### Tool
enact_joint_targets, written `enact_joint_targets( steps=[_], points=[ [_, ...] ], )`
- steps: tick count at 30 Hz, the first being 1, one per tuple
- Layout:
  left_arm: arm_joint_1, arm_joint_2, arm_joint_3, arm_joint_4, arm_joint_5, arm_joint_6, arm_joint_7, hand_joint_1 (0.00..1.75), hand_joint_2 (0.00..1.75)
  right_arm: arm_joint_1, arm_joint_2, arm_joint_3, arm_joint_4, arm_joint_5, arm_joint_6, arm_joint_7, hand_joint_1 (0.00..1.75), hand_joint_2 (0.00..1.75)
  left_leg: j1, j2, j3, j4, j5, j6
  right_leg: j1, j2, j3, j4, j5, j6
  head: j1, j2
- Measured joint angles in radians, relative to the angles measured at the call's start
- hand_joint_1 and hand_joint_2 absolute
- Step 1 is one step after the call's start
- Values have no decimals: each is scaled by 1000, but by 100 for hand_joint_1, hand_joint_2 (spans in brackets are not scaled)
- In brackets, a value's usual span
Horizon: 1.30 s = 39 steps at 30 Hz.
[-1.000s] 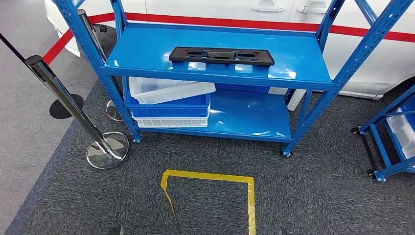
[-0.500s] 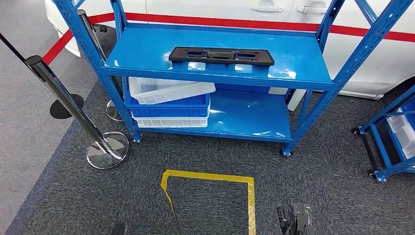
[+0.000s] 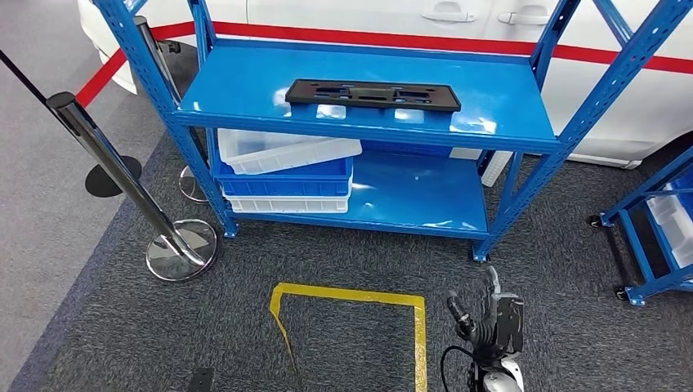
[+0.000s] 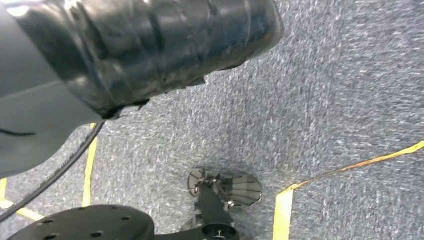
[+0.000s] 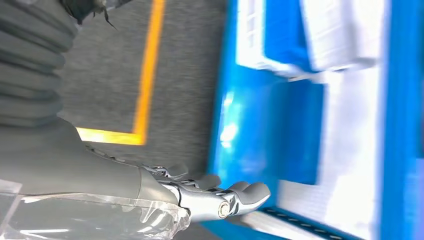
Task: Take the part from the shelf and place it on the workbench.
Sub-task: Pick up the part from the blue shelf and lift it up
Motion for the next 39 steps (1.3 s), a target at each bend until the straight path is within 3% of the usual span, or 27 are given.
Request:
enact_joint_targets(
  steps=[1, 2, 4, 5, 6, 8, 11, 13, 15, 16, 17, 18, 20, 22, 24, 27, 30, 31, 32, 33, 35, 36, 37, 39],
  points=[
    [0, 0, -5, 0, 1, 0, -3, 0, 0, 3, -2, -1, -33, 12, -6, 4, 0, 0, 1, -1, 1, 1, -1, -2, -5, 0, -25, 40, -4, 4, 0, 0],
    [0, 0, -10, 1, 2, 0, -7, 0, 0, 6, -4, -2, -68, 25, -12, 8, 0, 0, 4, -2, 1, 4, -4, -6, -10, 0, -34, 44, 12, 8, 0, 0],
    [-1, 0, -19, 2, 5, 0, -14, 0, 0, 9, -8, -3, -139, 52, -23, 15, 0, 0, 13, -5, 3, 17, -15, -20, -23, 0, 1, -57, 88, 21, 0, 0],
    [-2, 2, -23, 3, 7, 0, -18, 0, 0, 9, -9, -3, -175, 66, -28, 20, 0, 0, 15, -7, 0, 28, -24, -31, -26, 2, 25, -116, 116, 29, 1, 0],
    [-4, 4, -28, 4, 9, 0, -22, 0, 0, 9, -10, -3, -210, 80, -33, 24, 0, 0, 15, -8, -5, 41, -32, -42, -29, 4, 41, -157, 131, 28, 3, 0],
    [-7, 7, -35, 6, 14, 0, -29, 0, 0, 14, -11, -3, -281, 105, -44, 34, 0, 0, 12, -11, -16, 55, -39, -58, -26, 10, 44, -172, 126, 14, 3, 0],
    [-8, 7, -50, 8, 19, 0, -39, 0, 0, 20, -12, -3, -398, 145, -60, 46, 0, 0, 17, -10, -24, 69, -48, -67, -21, 11, 39, -168, 127, -15, -1, 0],
    [-12, 7, -58, 8, 21, -1, -45, 0, 0, 19, -15, -3, -478, 172, -69, 54, 0, 0, 18, -4, -63, 152, -92, -68, -16, 10, 40, -169, 127, -28, -2, 0],
    [-15, 7, -67, 9, 22, -3, -50, 0, 0, 20, -16, -3, -552, 198, -78, 64, 0, 0, 14, -2, -136, 293, -148, -62, -6, 8, 41, -169, 125, -37, -2, 0],
    [-15, 7, -72, 9, 23, -3, -51, 0, 0, 21, -16, -3, -588, 211, -83, 69, 0, 0, 10, -2, -166, 346, -160, -56, -1, 8, 41, -169, 124, -40, -2, 0],
    [-15, 7, -76, 10, 24, -3, -52, 0, 0, 21, -16, -3, -621, 223, -87, 74, 0, 0, 4, -2, -181, 365, -153, -49, 4, 8, 42, -169, 123, -43, -2, 0],
    [-15, 8, -79, 10, 25, -3, -53, 0, 0, 21, -16, -3, -650, 235, -90, 78, 0, 0, -3, -2, -177, 343, -127, -40, 8, 8, 44, -169, 123, -44, -2, 0],
    [-15, 8, -81, 10, 28, -3, -55, 0, 0, 22, -17, -3, -693, 251, -96, 86, 0, 0, -22, -2, -123, 211, -53, -16, 11, 9, 48, -169, 121, -47, -1, 0],
    [-18, 11, -86, 10, 29, -3, -56, 0, 0, 26, -18, -3, -738, 265, -101, 94, 0, 0, -38, -1, -73, 99, -14, 2, 12, 9, 47, -170, 121, -46, -1, 0],
    [-19, 14, -95, 11, 31, -4, -57, 0, 0, 28, -19, -3, -798, 286, -106, 104, 0, 0, -44, -2, -60, 70, -12, 8, 12, 9, 45, -174, 124, -40, -1, 0],
    [-20, 16, -105, 13, 37, -7, -62, 0, 0, 26, -24, -3, -879, 323, -116, 126, 0, 0, -33, 0, -45, 38, 4, 11, 14, 8, 41, -156, 105, -31, 0, 0],
    [-23, 17, -110, 13, 44, -10, -71, 0, 0, 25, -31, -3, -936, 350, -122, 148, 0, 0, -28, 2, -38, 24, 10, 13, 10, 7, -28, -1, 22, -19, 1, 0],
    [-23, 17, -112, 13, 46, -12, -73, 0, 0, 26, -34, -3, -950, 353, -122, 152, 0, 0, -27, 2, -38, 26, 9, 12, 6, 7, -53, 50, 4, -14, 1, 0],
    [-23, 16, -115, 13, 47, -13, -74, 0, 0, 27, -35, -3, -961, 355, -122, 155, 0, 0, -25, 2, -39, 28, 8, 11, 3, 7, -64, 72, 5, -9, 1, 0],
    [-22, 16, -118, 13, 49, -14, -75, 0, 0, 28, -36, -3, -971, 356, -122, 156, 0, 0, -22, 2, -39, 31, 6, 8, -1, 7, -59, 59, 24, -3, 1, 0],
    [-22, 16, -123, 13, 51, -18, -76, 0, 0, 27, -38, -3, -989, 356, -121, 160, 0, 0, -14, 0, -40, 45, -3, -4, -10, 6, -3, -56, 87, 9, 1, 0],
    [-23, 16, -125, 14, 52, -19, -76, 0, 0, 27, -39, -2, -996, 356, -121, 162, 0, 0, -13, -1, -44, 56, -10, -11, -11, 7, 25, -114, 109, 11, 2, 0],
    [-24, 17, -126, 14, 52, -20, -76, 0, 0, 26, -41, -2, -1002, 356, -120, 166, 0, 0, -13, -2, -48, 64, -15, -18, -12, 9, 42, -152, 119, 7, 1, 0],
    [-25, 17, -128, 14, 54, -21, -75, 0, 0, 26, -43, -1, -1011, 355, -119, 172, 0, 0, -14, -3, -54, 72, -19, -28, -7, 13, 46, -167, 118, -11, 0, 0]
  ],
)
